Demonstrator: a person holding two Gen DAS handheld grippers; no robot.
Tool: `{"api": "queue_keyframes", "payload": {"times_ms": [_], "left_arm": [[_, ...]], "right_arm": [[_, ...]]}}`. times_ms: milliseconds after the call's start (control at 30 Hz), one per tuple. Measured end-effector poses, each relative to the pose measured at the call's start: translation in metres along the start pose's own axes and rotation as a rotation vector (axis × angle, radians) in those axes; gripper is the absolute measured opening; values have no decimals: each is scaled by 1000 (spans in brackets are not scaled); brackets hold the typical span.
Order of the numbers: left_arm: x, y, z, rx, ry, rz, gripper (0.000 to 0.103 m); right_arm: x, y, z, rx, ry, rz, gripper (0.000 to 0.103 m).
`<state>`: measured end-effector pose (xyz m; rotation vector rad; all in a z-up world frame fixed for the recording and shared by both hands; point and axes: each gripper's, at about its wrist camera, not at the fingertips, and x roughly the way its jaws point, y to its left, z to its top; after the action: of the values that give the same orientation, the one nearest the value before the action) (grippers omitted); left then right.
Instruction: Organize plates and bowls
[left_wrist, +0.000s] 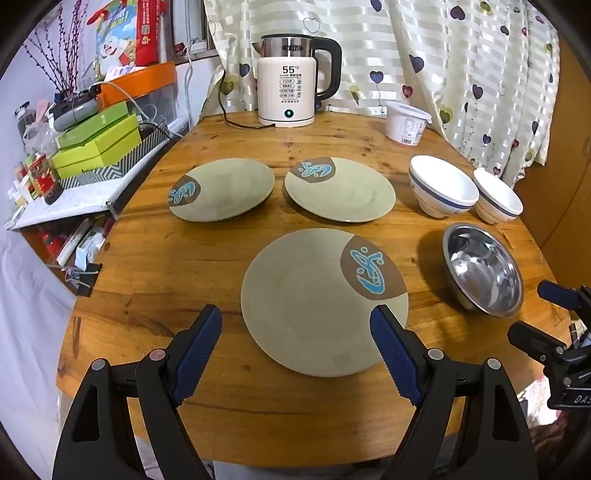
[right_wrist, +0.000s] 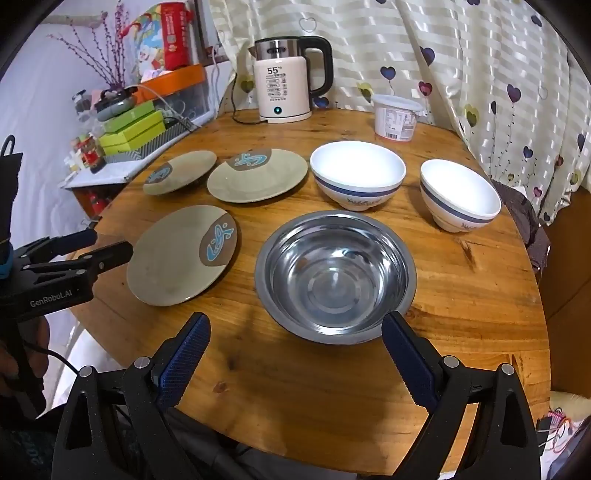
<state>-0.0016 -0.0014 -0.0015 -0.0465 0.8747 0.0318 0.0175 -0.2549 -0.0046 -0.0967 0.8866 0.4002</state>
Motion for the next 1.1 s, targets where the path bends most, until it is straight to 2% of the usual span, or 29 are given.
{"api": "queue_keyframes", "payload": {"times_ms": [333, 800, 1100], "left_arm": [[6, 6, -3, -34, 33, -18, 83], [8, 8, -5, -38, 43, 18, 83], [8, 9, -5, -41, 46, 12, 83]], "right_arm": [[-1, -1, 0, -1, -3, 4, 94], [2, 0, 0, -3, 1, 6, 94], [2, 0, 1, -3, 3, 7, 94]]}}
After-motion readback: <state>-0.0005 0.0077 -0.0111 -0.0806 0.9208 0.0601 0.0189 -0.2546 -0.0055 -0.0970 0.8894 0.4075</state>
